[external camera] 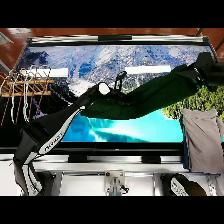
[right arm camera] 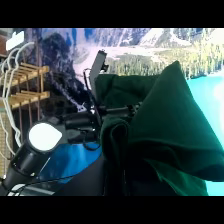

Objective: Fold the shirts.

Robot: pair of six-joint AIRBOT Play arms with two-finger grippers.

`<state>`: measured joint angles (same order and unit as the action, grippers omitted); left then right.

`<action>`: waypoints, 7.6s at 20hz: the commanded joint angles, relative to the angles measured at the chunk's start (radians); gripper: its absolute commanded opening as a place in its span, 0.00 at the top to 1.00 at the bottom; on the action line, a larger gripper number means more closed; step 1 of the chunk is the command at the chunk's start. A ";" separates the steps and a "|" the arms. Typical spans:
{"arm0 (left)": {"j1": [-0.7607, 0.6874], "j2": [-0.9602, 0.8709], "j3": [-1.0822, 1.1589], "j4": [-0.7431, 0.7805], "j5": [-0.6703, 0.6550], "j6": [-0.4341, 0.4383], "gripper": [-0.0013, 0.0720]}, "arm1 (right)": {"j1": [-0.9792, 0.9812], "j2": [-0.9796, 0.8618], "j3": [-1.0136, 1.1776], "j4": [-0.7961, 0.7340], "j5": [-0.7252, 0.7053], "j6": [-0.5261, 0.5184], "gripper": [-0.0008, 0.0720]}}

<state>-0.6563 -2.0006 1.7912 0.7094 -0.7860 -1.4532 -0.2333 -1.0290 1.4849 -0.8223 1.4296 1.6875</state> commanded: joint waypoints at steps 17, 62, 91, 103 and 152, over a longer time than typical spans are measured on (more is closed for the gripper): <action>0.668 0.694 0.003 0.320 -0.285 0.053 0.93 | 0.555 -0.444 0.002 0.085 -0.565 -0.061 0.89; 0.774 0.732 -0.006 0.330 -0.404 0.045 0.93 | 0.261 -0.756 -0.281 0.217 -0.404 -0.322 0.86; 0.774 0.734 -0.006 0.321 -0.466 0.099 0.93 | -0.541 -0.330 0.464 -0.335 0.430 0.093 0.89; 0.774 0.742 -0.006 0.247 -0.483 0.183 0.93 | -0.586 -0.122 0.190 -0.670 0.431 0.161 0.89; 0.301 0.323 -0.005 0.832 -0.742 -0.089 0.20 | 0.380 -0.513 0.164 -0.729 0.185 0.028 0.13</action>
<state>-0.3492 -1.6741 1.7870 1.5417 -1.5356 -1.5349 0.1394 -1.5349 1.6482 -1.5486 1.6115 1.7138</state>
